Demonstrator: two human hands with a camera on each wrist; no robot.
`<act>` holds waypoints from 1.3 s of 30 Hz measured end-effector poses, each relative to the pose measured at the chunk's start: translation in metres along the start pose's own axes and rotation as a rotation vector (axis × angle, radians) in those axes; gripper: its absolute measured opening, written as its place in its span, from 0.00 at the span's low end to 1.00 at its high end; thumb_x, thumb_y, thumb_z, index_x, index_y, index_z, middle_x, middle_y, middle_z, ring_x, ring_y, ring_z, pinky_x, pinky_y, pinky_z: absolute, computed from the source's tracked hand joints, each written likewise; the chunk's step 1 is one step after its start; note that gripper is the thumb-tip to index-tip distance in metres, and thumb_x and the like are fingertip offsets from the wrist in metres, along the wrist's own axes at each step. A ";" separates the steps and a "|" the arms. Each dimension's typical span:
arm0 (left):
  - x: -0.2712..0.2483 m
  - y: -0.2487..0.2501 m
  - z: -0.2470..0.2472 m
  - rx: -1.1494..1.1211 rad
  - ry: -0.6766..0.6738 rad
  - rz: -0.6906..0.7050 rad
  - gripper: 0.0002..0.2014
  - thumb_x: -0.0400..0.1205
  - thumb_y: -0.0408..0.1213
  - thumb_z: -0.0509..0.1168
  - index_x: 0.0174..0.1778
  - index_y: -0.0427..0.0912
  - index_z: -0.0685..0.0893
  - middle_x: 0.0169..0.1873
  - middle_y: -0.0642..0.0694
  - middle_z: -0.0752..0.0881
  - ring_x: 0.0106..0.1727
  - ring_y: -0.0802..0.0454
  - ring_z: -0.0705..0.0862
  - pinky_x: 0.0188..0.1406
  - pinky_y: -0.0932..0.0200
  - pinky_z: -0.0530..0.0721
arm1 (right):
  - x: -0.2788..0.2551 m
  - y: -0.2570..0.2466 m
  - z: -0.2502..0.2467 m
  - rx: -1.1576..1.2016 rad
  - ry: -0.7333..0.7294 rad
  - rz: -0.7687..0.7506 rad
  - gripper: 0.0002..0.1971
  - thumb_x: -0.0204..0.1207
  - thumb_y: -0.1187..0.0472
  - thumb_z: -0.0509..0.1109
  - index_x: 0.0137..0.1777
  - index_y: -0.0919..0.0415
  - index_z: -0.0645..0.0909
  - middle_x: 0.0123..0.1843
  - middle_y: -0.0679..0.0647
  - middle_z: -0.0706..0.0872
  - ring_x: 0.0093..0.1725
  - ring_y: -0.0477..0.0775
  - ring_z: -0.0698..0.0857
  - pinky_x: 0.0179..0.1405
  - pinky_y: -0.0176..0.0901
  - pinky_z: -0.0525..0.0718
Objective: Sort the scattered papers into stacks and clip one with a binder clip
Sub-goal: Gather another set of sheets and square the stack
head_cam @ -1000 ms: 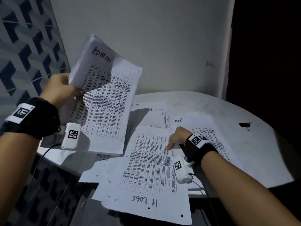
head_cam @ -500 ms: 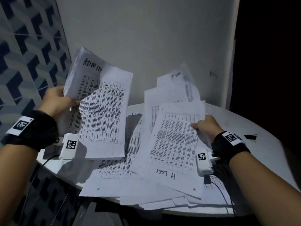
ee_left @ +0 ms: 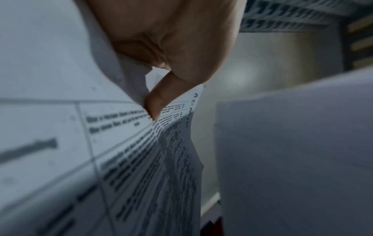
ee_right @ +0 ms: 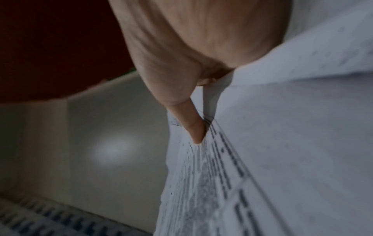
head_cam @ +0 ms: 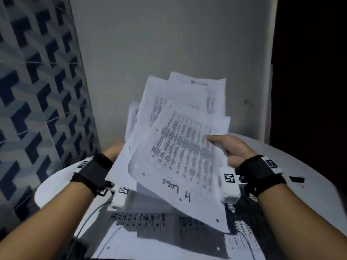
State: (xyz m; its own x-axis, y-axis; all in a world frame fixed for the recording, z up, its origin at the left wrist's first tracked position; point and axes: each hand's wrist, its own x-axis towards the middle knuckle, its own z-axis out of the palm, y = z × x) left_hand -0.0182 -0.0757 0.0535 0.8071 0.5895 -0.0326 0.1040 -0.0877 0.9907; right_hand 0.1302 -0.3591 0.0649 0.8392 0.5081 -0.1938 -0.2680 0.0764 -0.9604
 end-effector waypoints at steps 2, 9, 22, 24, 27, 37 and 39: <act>0.001 -0.004 0.017 -0.087 -0.159 -0.032 0.17 0.78 0.12 0.59 0.36 0.28 0.91 0.16 0.53 0.84 0.17 0.64 0.83 0.17 0.73 0.79 | 0.014 0.010 0.003 -0.041 0.032 -0.031 0.16 0.75 0.66 0.79 0.62 0.69 0.89 0.62 0.57 0.92 0.69 0.54 0.86 0.83 0.50 0.70; 0.002 -0.016 0.039 -0.113 -0.279 -0.161 0.11 0.82 0.24 0.65 0.34 0.38 0.77 0.22 0.44 0.82 0.15 0.58 0.81 0.16 0.70 0.78 | 0.010 0.023 -0.010 -0.028 -0.089 0.219 0.14 0.79 0.72 0.71 0.64 0.71 0.87 0.63 0.68 0.90 0.56 0.70 0.91 0.59 0.65 0.89; 0.017 0.028 0.045 0.069 -0.079 0.311 0.22 0.70 0.26 0.80 0.60 0.39 0.87 0.50 0.45 0.94 0.50 0.48 0.93 0.61 0.41 0.89 | -0.003 -0.005 0.012 -0.151 0.194 -0.563 0.11 0.83 0.71 0.72 0.63 0.65 0.85 0.53 0.52 0.92 0.42 0.31 0.91 0.39 0.21 0.84; 0.019 0.036 0.052 0.076 0.035 0.418 0.22 0.70 0.27 0.81 0.60 0.38 0.86 0.49 0.47 0.94 0.50 0.51 0.93 0.56 0.45 0.91 | -0.006 -0.015 0.014 -0.238 0.316 -0.711 0.04 0.81 0.66 0.75 0.53 0.58 0.87 0.45 0.45 0.90 0.35 0.28 0.88 0.36 0.24 0.82; 0.018 0.047 0.063 0.088 0.152 0.611 0.24 0.72 0.28 0.80 0.64 0.38 0.85 0.52 0.51 0.91 0.53 0.52 0.92 0.53 0.60 0.90 | -0.003 -0.018 0.013 -0.480 0.510 -0.894 0.09 0.79 0.57 0.77 0.37 0.56 0.84 0.34 0.49 0.88 0.34 0.45 0.88 0.37 0.41 0.81; 0.010 0.038 0.094 0.123 0.284 0.833 0.23 0.75 0.24 0.74 0.66 0.42 0.82 0.46 0.69 0.84 0.46 0.77 0.84 0.44 0.81 0.81 | 0.000 0.007 0.021 -0.428 0.609 -1.208 0.09 0.83 0.63 0.74 0.60 0.67 0.86 0.44 0.37 0.86 0.44 0.20 0.82 0.46 0.14 0.75; 0.012 0.030 0.096 0.108 0.236 0.773 0.24 0.76 0.23 0.75 0.67 0.43 0.81 0.49 0.68 0.84 0.48 0.73 0.85 0.49 0.78 0.84 | 0.004 0.013 0.018 -0.359 0.572 -1.090 0.10 0.81 0.64 0.76 0.61 0.66 0.87 0.47 0.39 0.88 0.44 0.19 0.83 0.45 0.15 0.77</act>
State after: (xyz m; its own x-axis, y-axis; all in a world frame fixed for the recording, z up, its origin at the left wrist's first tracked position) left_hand 0.0501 -0.1480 0.0701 0.5309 0.4835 0.6960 -0.3674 -0.6088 0.7031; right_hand 0.1214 -0.3404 0.0550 0.6498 -0.1166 0.7511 0.7501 -0.0616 -0.6585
